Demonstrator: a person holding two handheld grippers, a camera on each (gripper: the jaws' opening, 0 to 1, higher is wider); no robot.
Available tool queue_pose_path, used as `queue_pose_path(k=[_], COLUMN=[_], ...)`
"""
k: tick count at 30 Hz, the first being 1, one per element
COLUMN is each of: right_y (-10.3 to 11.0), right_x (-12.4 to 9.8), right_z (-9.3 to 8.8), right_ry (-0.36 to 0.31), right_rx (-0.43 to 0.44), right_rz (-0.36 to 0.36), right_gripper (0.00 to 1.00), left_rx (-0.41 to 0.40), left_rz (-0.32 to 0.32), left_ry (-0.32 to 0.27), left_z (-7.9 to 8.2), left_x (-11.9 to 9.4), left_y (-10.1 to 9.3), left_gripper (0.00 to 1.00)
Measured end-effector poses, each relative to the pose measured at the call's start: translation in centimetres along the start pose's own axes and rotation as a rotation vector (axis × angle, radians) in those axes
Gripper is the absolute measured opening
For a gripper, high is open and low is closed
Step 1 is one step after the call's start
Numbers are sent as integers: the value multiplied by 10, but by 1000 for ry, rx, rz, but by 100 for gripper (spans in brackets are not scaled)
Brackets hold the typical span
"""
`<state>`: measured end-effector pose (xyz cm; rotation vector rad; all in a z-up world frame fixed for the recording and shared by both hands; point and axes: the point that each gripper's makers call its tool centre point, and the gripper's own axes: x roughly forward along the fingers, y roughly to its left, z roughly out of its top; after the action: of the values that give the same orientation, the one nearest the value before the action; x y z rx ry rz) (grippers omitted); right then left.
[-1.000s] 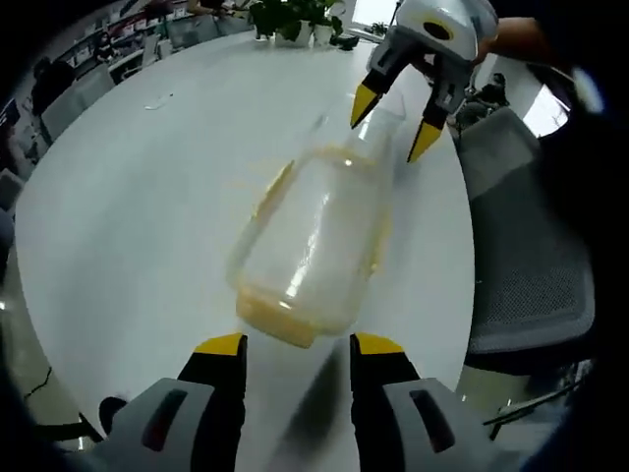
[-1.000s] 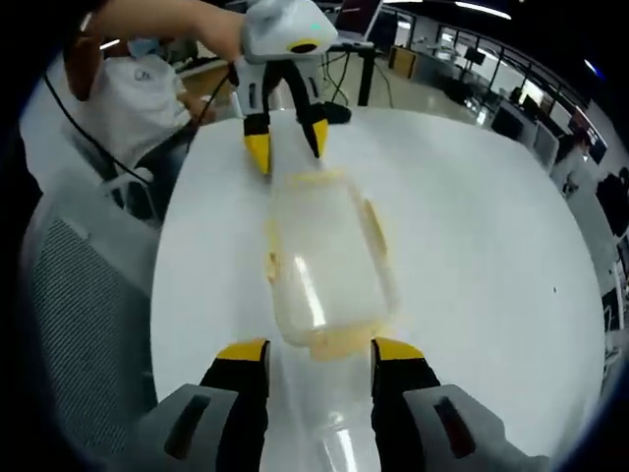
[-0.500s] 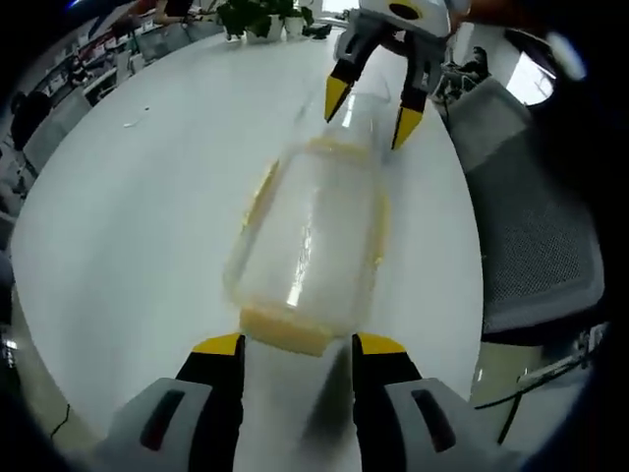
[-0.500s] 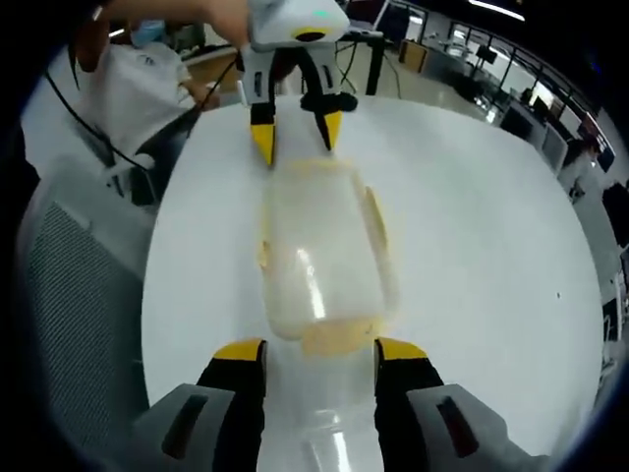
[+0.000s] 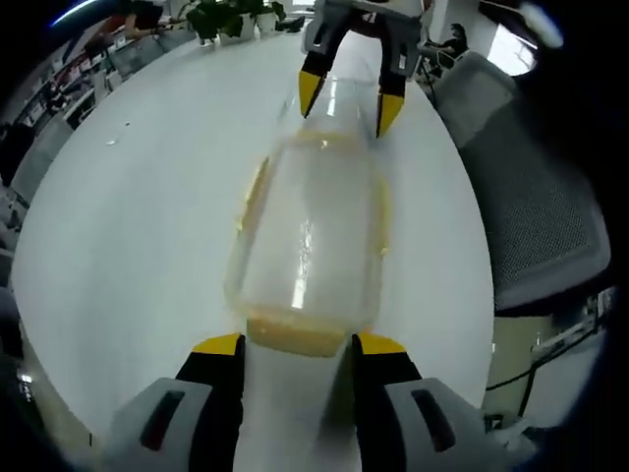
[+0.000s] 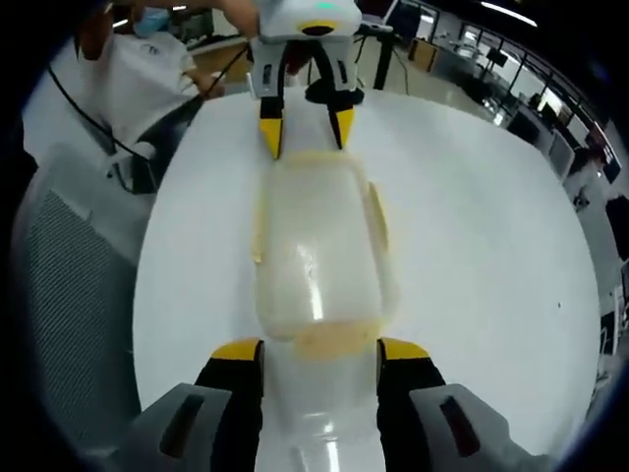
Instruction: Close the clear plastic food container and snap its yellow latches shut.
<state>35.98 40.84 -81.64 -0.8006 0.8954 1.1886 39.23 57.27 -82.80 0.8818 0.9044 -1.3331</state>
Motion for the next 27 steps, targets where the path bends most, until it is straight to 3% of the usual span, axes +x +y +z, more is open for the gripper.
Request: queue_pose_path(k=[3, 7, 27], right_y=[-3, -5, -14], right_x=[3, 7, 19], right_z=[0, -4, -12], right_ry=[4, 22, 72], right_rx=[-5, -7, -45], right_rz=[-2, 8, 24], right_gripper=[47, 47, 44], left_rx=[68, 55, 113], left_rz=[-2, -17, -48], left_ry=[44, 25, 38], left_z=[-4, 0, 2], left_x=[1, 3, 11], left_y=[1, -1, -1], left_gripper=[43, 42, 42])
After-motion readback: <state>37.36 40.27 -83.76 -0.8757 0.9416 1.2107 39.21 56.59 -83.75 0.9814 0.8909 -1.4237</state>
